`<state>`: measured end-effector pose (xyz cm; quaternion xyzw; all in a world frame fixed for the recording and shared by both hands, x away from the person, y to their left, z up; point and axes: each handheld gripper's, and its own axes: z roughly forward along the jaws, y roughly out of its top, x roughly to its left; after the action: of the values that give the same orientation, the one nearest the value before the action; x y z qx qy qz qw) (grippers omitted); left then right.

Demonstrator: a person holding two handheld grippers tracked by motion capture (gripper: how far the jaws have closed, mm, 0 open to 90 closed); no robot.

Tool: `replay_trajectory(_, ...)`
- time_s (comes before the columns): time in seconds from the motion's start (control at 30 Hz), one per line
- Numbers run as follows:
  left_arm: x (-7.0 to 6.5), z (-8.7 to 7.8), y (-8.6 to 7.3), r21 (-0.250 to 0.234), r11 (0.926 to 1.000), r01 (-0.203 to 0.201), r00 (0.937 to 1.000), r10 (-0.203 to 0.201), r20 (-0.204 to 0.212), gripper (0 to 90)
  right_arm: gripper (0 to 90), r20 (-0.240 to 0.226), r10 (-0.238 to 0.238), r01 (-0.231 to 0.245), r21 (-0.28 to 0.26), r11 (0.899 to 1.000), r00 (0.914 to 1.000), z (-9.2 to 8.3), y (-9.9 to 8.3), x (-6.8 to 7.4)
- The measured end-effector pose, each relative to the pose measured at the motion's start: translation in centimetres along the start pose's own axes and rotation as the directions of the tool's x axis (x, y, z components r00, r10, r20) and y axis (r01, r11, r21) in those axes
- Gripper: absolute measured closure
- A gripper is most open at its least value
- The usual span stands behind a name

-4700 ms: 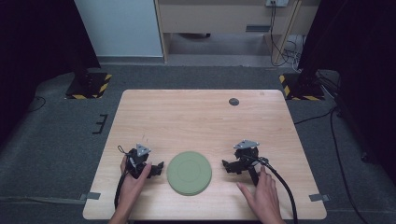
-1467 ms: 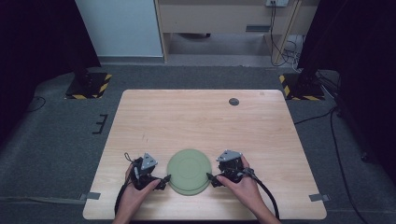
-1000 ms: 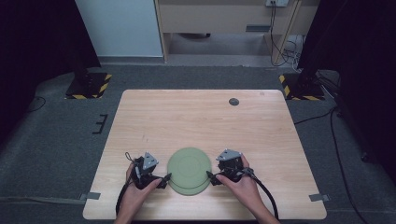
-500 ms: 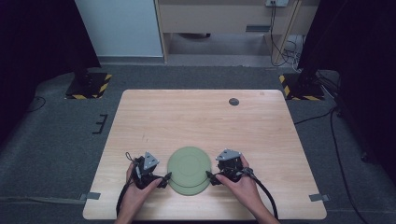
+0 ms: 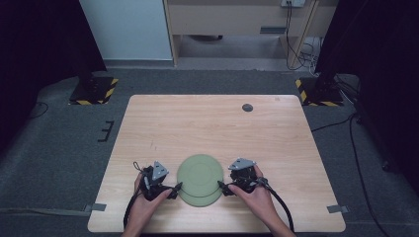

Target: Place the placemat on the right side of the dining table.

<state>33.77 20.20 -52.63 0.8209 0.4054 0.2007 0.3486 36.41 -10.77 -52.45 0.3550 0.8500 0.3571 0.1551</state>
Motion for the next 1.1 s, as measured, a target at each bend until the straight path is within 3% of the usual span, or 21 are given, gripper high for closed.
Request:
replay_trajectory(0.57,-0.12,0.23,0.22,0.007,1.0,-0.005,1.0,0.005,-0.007,0.1,3.1,0.002,-0.005,0.005,0.005,1.0,1.0,0.26,0.16,0.33)
replay_trajectory(0.67,-0.03,0.36,0.25,0.002,1.0,0.004,0.9999,-0.004,-0.013,0.0,2.8,0.002,0.013,-0.013,-0.001,1.0,0.9999,0.42,0.21,0.09)
replay_trajectory(0.93,-0.33,0.23,0.16,-0.002,1.0,-0.006,0.9999,0.006,-0.008,1.7,6.4,0.004,0.003,-0.003,-0.008,1.0,1.0,0.14,0.22,0.47)
replay_trajectory(1.1,0.12,0.75,0.57,-0.002,0.9999,0.017,0.9998,-0.017,-0.013,0.0,3.6,0.01,0.004,-0.004,-0.002,1.0,0.9999,0.46,0.3,0.32)
